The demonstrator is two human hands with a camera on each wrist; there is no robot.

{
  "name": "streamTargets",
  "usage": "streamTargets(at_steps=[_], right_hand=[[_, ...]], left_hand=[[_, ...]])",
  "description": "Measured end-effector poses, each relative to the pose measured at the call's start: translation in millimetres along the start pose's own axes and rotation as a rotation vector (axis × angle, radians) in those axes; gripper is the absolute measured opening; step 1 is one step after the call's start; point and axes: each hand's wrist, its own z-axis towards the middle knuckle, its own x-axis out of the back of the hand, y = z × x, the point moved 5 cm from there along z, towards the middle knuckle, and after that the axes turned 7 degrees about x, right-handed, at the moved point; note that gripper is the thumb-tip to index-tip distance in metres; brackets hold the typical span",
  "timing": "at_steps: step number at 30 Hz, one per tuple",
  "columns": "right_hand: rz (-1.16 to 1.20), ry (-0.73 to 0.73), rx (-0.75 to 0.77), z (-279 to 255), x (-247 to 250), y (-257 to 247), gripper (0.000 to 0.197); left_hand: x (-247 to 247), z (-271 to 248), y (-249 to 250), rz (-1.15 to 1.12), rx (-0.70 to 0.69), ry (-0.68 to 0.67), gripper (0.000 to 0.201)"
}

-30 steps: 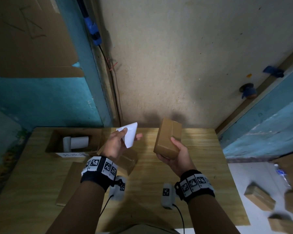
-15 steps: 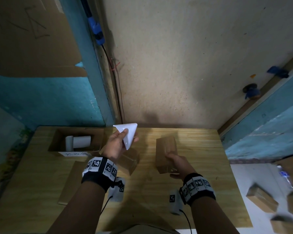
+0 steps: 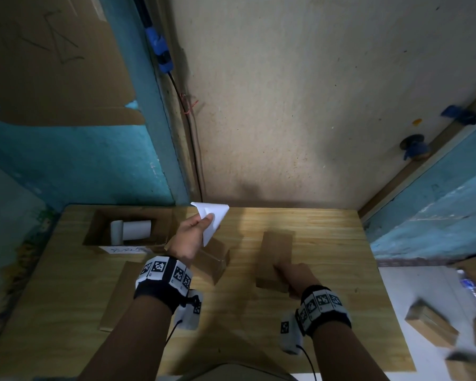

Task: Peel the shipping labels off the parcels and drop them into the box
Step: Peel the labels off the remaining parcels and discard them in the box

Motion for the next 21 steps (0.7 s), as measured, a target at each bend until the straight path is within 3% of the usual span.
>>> streamTargets(at_steps=[7, 15, 19, 21], right_hand=[[-0.126, 0.022, 0.026, 0, 3, 2, 0.029], [-0.142, 0.091, 0.042, -4, 5, -2, 0.046], [-0.095, 0.231, 0.152, -15, 12, -25, 0.049], [-0.018, 0.252, 0.240, -20, 12, -39, 0.043]], left_hand=[[-5, -3, 1, 0.038, -0.027, -0.022, 0.020], [-2, 1, 1, 0.117, -0.065, 0.034, 0.016], [-2, 3, -4, 0.191, -0.098, 0.005, 0.036], [-5, -3, 1, 0.261, -0.138, 0.029, 0.032]])
